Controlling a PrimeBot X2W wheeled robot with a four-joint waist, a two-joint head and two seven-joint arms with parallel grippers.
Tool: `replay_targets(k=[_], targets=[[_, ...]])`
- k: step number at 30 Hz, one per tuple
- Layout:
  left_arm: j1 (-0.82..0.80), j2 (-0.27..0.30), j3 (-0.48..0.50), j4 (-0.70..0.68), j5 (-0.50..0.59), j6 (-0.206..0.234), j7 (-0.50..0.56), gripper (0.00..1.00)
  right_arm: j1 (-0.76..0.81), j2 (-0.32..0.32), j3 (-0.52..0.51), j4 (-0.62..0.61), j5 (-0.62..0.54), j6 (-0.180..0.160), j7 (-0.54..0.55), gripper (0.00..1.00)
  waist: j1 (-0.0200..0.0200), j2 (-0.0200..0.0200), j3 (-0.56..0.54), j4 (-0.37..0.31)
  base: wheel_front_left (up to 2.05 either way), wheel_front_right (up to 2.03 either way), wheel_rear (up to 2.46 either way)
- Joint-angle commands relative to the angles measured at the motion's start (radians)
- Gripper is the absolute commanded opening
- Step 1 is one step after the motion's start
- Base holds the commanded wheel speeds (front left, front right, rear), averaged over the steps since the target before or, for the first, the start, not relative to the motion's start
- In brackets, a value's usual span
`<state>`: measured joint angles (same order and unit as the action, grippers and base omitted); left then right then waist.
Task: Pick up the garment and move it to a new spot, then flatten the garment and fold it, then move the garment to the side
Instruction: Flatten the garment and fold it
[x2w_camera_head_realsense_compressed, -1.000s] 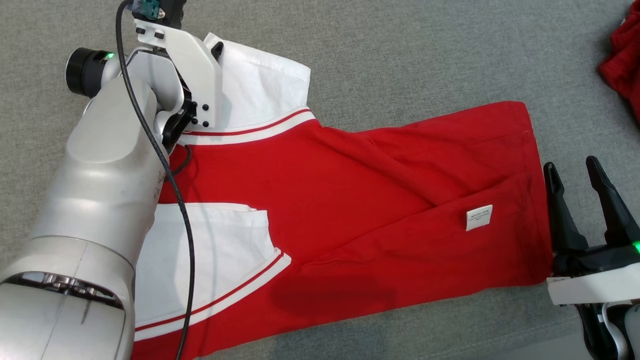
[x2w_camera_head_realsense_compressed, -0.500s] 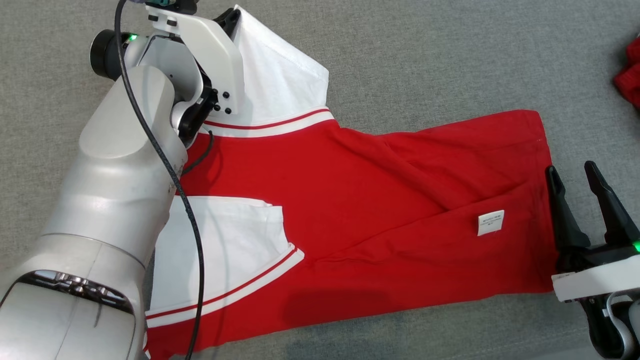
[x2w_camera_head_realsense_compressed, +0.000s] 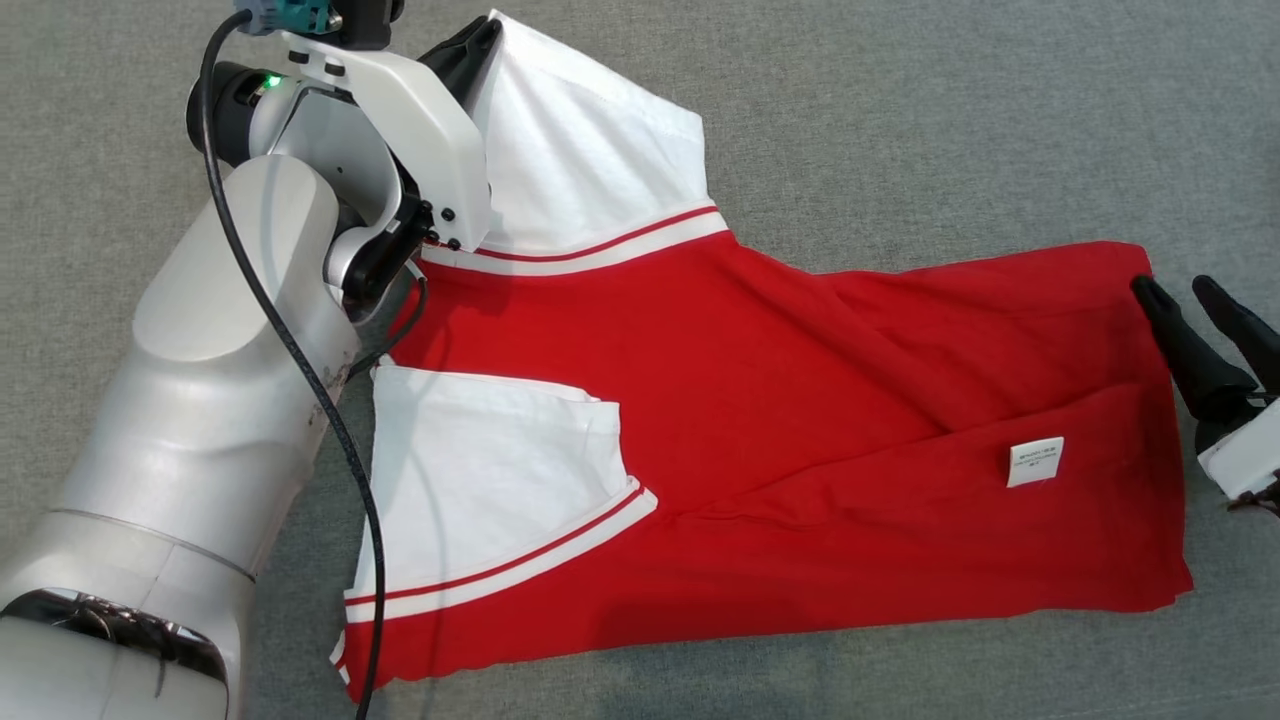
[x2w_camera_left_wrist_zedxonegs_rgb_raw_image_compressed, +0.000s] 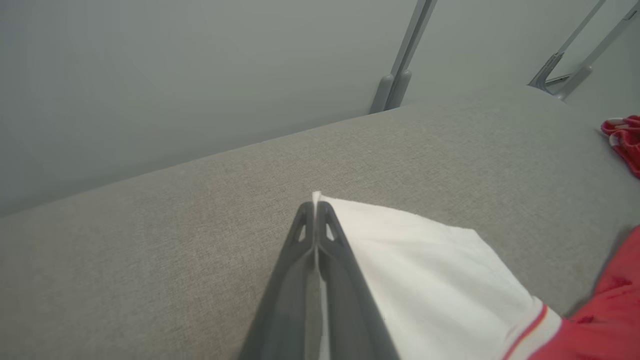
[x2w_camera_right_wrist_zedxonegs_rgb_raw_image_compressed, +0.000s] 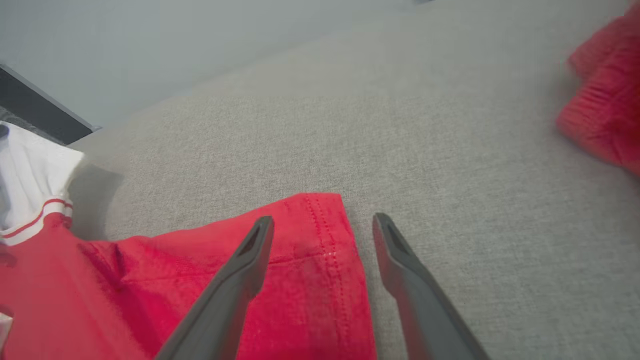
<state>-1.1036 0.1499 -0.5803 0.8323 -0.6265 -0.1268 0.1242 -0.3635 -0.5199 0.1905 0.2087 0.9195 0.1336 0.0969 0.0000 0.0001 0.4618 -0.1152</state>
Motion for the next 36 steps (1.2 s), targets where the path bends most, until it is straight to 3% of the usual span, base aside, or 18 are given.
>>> replay_targets(k=[1,11,12,13,14,16,24,36], targets=[[-0.003,0.039,0.018,-0.044,-0.011,-0.004,0.007,0.0,-0.008,-0.04,0.013,-0.013,0.027,-0.003,0.039,1.0,0.0,-0.0001,0.0,0.009,0.0,0.0,0.0],[0.036,0.069,0.017,-0.151,-0.031,0.012,0.041,0.0,-0.042,-0.048,0.02,0.059,0.076,-0.003,0.154,1.0,0.0,-0.0001,0.0,0.041,0.0,0.0,0.0],[0.039,0.072,0.017,-0.16,-0.032,0.015,0.044,0.0,-0.043,-0.043,0.021,0.064,0.081,-0.003,0.161,0.9,0.0,-0.0001,0.0,0.043,0.0,0.0,0.0],[0.042,0.075,0.017,-0.169,-0.034,0.017,0.048,0.0,-0.043,-0.042,0.023,0.065,0.082,-0.003,0.167,0.71,0.0,-0.0001,0.0,0.044,0.0,0.0,0.0],[0.045,0.077,0.018,-0.178,-0.036,0.02,0.052,0.0,-0.044,-0.04,0.026,0.064,0.085,-0.003,0.171,0.42,0.0,-0.0001,0.001,0.045,0.0,0.0,0.0],[0.054,0.084,0.019,-0.203,-0.041,0.024,0.057,0.0,-0.048,-0.046,0.039,0.049,0.081,-0.003,0.169,0.0,0.0,-0.0001,0.0,0.048,0.0,0.0,0.0],[0.055,0.118,0.03,-0.253,-0.025,0.03,-0.007,0.0,-0.114,-0.055,0.049,0.061,0.043,-0.003,0.087,0.0,0.0,-0.0001,-0.009,0.047,0.0,0.0,0.0],[-0.031,0.135,0.048,-0.235,0.024,0.037,-0.165,0.0,-0.34,-0.044,0.137,0.187,0.074,-0.003,0.015,0.0,0.0,-0.0001,0.004,0.063,0.0,0.0,0.0]])
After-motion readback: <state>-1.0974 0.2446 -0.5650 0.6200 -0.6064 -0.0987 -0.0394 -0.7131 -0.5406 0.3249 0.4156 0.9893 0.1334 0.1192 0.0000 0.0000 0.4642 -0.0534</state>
